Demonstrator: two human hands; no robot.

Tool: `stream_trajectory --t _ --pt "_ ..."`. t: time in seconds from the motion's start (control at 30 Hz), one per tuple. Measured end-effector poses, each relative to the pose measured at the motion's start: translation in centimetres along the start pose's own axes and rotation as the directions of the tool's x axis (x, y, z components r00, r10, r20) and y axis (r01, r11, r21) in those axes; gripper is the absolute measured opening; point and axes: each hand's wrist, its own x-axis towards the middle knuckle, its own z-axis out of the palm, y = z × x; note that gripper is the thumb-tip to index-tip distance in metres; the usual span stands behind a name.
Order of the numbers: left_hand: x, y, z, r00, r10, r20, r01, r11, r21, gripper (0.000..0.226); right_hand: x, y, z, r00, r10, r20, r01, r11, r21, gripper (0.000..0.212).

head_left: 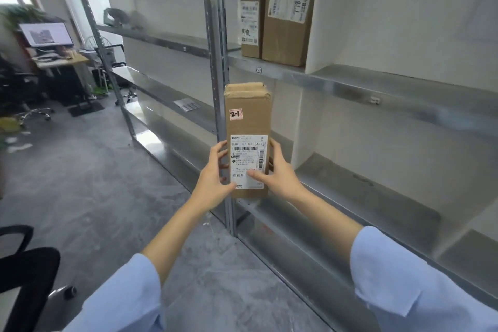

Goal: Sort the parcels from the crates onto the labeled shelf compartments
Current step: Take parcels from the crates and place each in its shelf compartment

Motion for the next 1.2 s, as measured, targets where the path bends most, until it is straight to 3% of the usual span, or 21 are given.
stream_trajectory --t 0.4,0.57,0.77,0.9,1.0,1.2 --pt "18.3 -11.0 -0.7 0.993 -0.024 0.114 0.019 0.999 0.043 0.09 17.6 8.4 3.2 0.977 0.147 -0.155 -0.141 0.989 0.046 0.084" --pt "24.0 -15.0 -0.8 0.981 -0.017 0.194 -0.011 0.99 0.144 0.083 22.0 12.0 4.4 0.944 0.225 -0.241 -0.216 0.974 0.062 0.083" --pt "29.9 -20.5 -2.2 0.971 -0.067 0.232 -0.028 0.924 0.382 0.07 27.7 16.1 6.1 0.876 0.325 -0.355 -0.305 0.946 0.113 0.084" --pt "33.5 -24.1 -2.4 0.964 -0.029 0.266 -0.144 0.781 0.608 0.066 31.8 18.3 7.4 0.822 0.366 -0.435 -0.34 0.93 0.141 0.086" --pt "35.4 -26.9 -2.4 0.944 0.03 0.328 -0.254 0.702 0.666 0.07 35.0 20.3 8.9 0.779 0.375 -0.502 -0.345 0.926 0.156 0.088" --pt "38.3 -31.2 -2.1 0.898 0.098 0.429 -0.369 0.699 0.612 0.07 39.6 23.7 11.3 0.729 0.366 -0.579 -0.301 0.93 0.209 0.086"
